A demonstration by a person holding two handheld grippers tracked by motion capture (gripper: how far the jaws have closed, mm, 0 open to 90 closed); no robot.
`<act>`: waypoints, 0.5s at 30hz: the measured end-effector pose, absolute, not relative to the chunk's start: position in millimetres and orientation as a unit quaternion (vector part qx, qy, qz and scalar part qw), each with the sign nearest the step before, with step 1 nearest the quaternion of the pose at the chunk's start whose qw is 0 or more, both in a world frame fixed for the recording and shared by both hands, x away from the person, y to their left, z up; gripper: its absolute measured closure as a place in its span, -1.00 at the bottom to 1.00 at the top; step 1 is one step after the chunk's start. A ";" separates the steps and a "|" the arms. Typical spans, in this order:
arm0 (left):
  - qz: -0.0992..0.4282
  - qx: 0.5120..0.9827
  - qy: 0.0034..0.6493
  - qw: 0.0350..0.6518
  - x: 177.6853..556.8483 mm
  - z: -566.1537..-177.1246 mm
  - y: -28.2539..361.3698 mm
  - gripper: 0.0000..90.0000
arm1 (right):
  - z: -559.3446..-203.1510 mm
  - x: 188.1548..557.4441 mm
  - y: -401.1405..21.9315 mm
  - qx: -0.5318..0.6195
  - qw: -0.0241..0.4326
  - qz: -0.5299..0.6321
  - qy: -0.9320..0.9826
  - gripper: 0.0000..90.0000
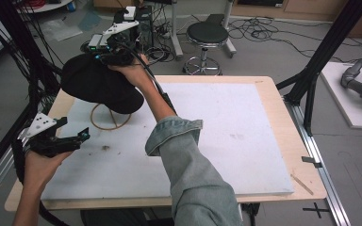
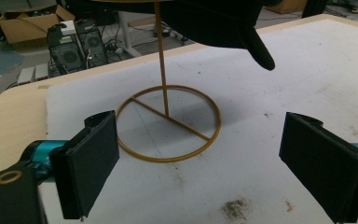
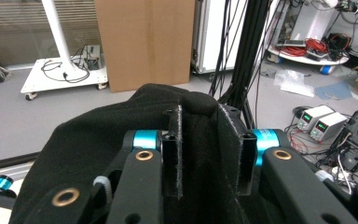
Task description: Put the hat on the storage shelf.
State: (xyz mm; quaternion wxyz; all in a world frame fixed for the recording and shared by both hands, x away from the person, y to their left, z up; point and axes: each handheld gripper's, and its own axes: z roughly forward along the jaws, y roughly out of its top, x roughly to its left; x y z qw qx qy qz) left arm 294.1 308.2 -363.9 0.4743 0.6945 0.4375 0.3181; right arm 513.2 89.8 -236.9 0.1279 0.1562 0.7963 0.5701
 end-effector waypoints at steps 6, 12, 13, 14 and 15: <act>0.318 0.695 0.437 0.474 294.3 -363.8 307.9 -0.73 | -239.8 516.1 88.1 0.166 0.114 0.569 0.797 0.46; 0.317 0.694 0.437 0.476 295.0 -364.1 306.7 -0.73 | -241.0 517.9 86.1 0.170 0.109 0.566 0.799 0.40; 0.317 0.696 0.437 0.474 295.1 -364.1 306.9 -0.73 | -241.2 518.1 85.9 0.170 0.108 0.567 0.799 0.39; 0.317 0.695 0.437 0.475 295.3 -364.3 306.4 -0.73 | -241.2 518.0 85.9 0.170 0.107 0.567 0.798 0.38; 0.317 0.695 0.437 0.474 295.3 -364.3 306.4 -0.73 | -241.2 518.1 85.8 0.172 0.109 0.567 0.798 0.36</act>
